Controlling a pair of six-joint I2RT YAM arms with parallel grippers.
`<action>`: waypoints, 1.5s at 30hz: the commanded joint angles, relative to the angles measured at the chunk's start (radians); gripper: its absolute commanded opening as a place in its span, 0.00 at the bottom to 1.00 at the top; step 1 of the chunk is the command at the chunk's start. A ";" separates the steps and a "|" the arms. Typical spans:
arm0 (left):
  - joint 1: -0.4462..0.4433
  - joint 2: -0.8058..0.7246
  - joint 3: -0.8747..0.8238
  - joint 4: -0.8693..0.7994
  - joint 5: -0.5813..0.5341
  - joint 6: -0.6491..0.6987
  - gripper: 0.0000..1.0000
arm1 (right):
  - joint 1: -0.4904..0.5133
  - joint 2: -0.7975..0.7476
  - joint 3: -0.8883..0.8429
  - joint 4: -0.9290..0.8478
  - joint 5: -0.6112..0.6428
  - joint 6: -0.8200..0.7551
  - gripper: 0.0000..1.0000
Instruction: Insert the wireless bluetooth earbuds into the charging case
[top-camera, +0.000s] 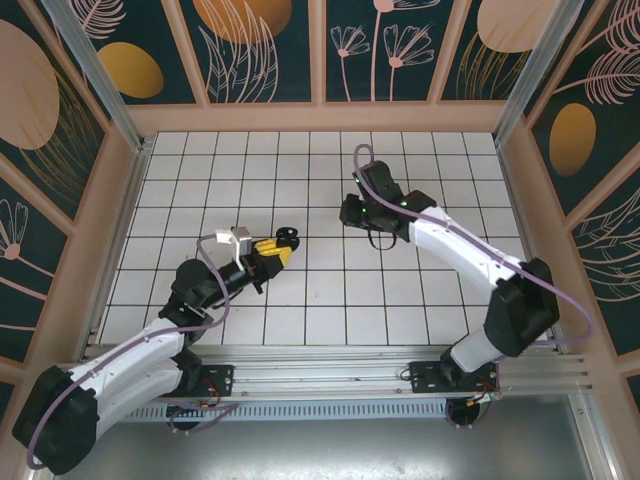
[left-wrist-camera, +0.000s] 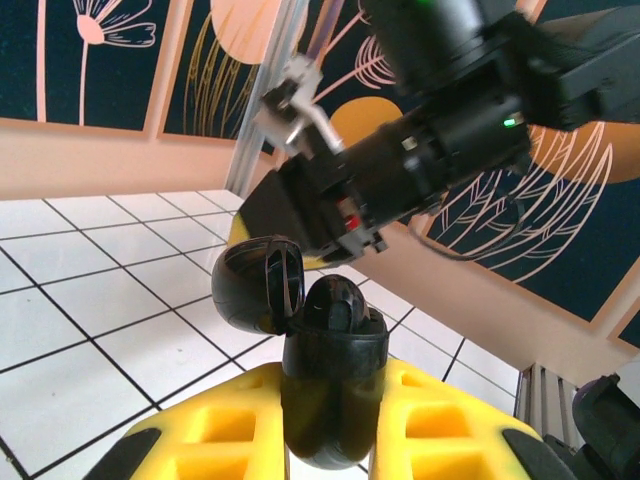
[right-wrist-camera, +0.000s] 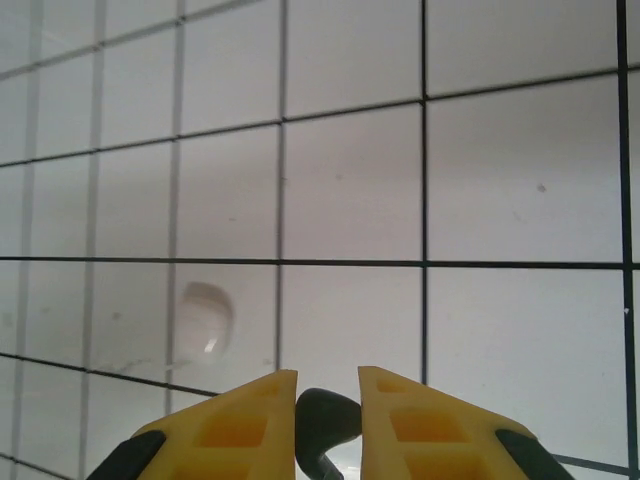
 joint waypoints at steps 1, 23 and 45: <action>-0.018 0.071 0.059 0.126 0.022 -0.003 0.00 | 0.019 -0.102 -0.014 0.038 0.048 0.032 0.19; -0.197 0.413 0.219 0.358 -0.232 0.039 0.00 | 0.128 -0.406 -0.147 0.257 0.059 0.154 0.18; -0.205 0.375 0.187 0.328 -0.262 0.049 0.00 | 0.244 -0.330 -0.141 0.313 0.117 0.166 0.18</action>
